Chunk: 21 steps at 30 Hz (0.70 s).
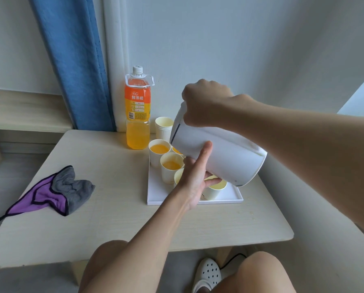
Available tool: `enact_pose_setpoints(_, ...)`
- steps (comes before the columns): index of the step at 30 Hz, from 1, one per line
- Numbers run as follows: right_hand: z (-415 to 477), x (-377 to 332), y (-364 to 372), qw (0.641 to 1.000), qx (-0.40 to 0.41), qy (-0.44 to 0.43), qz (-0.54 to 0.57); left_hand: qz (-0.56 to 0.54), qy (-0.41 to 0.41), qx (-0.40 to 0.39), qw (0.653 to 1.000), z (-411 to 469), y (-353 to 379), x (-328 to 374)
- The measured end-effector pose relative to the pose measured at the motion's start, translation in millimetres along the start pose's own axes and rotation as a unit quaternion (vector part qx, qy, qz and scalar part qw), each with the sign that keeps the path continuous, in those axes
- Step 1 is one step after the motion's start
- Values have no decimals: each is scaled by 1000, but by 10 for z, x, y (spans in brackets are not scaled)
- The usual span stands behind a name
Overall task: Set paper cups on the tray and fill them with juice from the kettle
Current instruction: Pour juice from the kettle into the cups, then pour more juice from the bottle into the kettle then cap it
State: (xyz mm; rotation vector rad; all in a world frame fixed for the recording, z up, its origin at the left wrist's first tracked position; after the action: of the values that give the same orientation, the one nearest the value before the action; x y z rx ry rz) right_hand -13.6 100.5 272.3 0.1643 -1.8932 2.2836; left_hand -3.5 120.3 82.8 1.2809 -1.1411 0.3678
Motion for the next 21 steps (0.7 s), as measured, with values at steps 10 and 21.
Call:
enact_pose_setpoints(10,-573,406,-206,917,47,164,361,160,-25,38,986,-488,-204,794)
enact_pose_setpoints(21,-442,-720,-33,849,104,103,508,304,-46,202,930,-1006,-886,1956)
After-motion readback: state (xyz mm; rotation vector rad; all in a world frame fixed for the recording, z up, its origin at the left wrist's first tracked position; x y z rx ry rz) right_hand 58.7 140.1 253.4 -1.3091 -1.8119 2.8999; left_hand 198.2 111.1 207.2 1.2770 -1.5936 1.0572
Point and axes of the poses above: each hand's wrist, its own z-axis towards the middle knuckle, its own y-axis out of the palm, x = y × z, the point moved 3 cm from there along z, towards the middle knuckle, and after that the axes turned 3 degrees about y, right-handed, at the moved point
